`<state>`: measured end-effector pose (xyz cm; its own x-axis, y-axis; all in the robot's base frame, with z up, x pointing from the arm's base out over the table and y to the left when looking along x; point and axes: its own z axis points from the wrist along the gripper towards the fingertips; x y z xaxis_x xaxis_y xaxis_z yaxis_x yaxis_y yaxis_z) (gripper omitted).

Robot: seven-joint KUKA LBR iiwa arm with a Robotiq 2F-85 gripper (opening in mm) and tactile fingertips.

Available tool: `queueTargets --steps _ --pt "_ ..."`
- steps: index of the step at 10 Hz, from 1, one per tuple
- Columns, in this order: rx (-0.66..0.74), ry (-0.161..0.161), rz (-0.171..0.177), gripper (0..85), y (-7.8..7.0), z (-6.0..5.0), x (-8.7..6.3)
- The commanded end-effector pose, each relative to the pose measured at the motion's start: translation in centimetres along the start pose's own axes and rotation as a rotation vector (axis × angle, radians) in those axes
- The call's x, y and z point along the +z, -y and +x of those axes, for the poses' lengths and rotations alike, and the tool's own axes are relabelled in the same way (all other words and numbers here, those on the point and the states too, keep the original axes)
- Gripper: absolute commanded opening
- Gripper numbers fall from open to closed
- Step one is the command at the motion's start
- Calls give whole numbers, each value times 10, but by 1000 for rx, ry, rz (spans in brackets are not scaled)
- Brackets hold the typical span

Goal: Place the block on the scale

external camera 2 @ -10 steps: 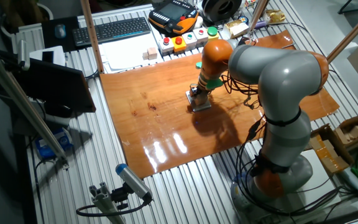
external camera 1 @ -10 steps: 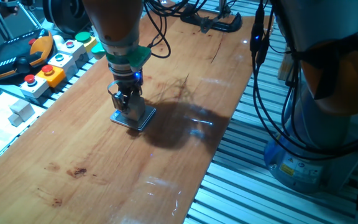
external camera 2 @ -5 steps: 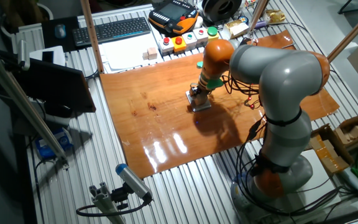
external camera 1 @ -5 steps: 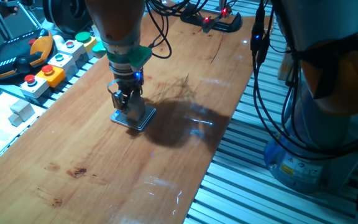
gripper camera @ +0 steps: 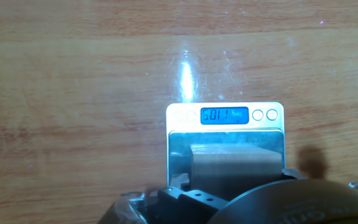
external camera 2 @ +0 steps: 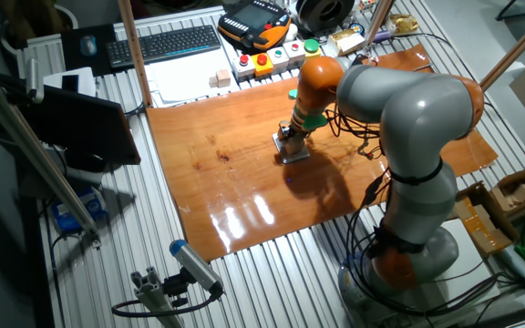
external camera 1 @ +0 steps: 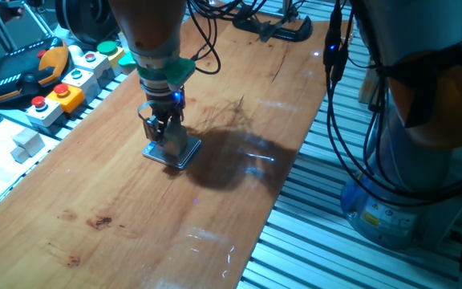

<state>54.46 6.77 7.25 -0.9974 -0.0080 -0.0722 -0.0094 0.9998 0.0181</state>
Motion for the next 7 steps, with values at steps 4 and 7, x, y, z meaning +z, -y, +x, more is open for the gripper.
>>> queueTargets --steps 4,7 --pt "14 2 12 727 0 0 -9" --pt "22 -4 14 730 2 -3 -20"
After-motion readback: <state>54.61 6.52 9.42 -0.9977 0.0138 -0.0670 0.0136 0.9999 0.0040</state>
